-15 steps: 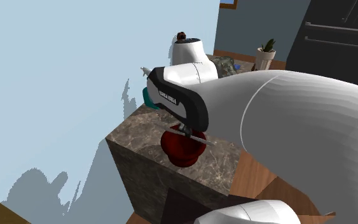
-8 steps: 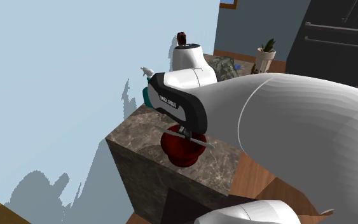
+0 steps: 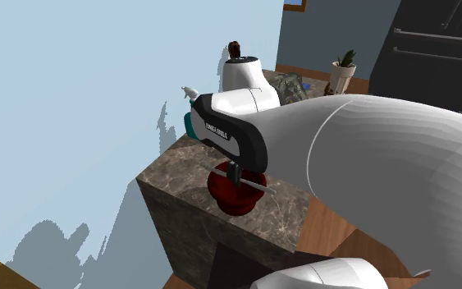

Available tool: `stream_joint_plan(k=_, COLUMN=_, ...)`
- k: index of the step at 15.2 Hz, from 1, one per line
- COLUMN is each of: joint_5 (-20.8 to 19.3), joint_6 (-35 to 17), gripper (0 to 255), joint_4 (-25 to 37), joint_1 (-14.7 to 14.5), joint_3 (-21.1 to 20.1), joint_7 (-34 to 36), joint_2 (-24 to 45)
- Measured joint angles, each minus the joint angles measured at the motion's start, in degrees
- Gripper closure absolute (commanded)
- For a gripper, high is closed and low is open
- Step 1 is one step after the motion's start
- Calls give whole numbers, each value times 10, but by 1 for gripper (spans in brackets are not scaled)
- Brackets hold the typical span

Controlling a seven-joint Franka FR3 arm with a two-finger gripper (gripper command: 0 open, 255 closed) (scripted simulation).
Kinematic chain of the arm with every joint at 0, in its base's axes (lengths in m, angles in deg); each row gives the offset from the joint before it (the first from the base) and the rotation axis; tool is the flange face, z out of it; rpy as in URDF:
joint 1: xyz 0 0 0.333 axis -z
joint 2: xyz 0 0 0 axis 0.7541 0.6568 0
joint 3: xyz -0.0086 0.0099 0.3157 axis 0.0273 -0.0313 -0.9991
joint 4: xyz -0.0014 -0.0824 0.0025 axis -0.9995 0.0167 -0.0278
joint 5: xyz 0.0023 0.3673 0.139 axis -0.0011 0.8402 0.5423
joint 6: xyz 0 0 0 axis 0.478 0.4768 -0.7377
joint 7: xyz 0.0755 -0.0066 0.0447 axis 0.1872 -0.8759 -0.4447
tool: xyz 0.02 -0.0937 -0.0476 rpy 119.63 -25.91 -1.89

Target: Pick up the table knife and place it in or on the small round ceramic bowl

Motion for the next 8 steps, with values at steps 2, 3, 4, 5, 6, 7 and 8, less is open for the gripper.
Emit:
stream_joint_plan(k=2, joint_5=0, joint_6=23, gripper=0, joint_4=23, joint_1=0, joint_3=0, joint_7=2, joint_2=-1)
stream_joint_plan(k=3, joint_5=-2, joint_6=40, gripper=0, joint_4=41, joint_1=1, joint_3=2, joint_7=0, joint_2=0)
stream_joint_plan(k=4, joint_5=-3, joint_6=57, gripper=0, joint_4=57, joint_1=1, joint_3=3, joint_7=0, joint_2=-1)
stream_joint_plan(k=5, joint_5=-3, joint_6=67, gripper=0, joint_4=64, joint_1=2, joint_3=4, joint_7=-1, joint_2=-4)
stream_joint_plan(k=6, joint_5=-3, joint_6=71, gripper=0, joint_4=66, joint_1=1, joint_3=4, joint_7=0, joint_2=-6)
stream_joint_plan(k=7, joint_5=-3, joint_6=73, gripper=0, joint_4=67, joint_1=1, joint_3=4, joint_7=0, joint_2=-6)
stream_joint_plan(k=8, joint_5=-3, joint_6=74, gripper=0, joint_4=68, joint_1=1, joint_3=3, joint_7=0, joint_2=-6)
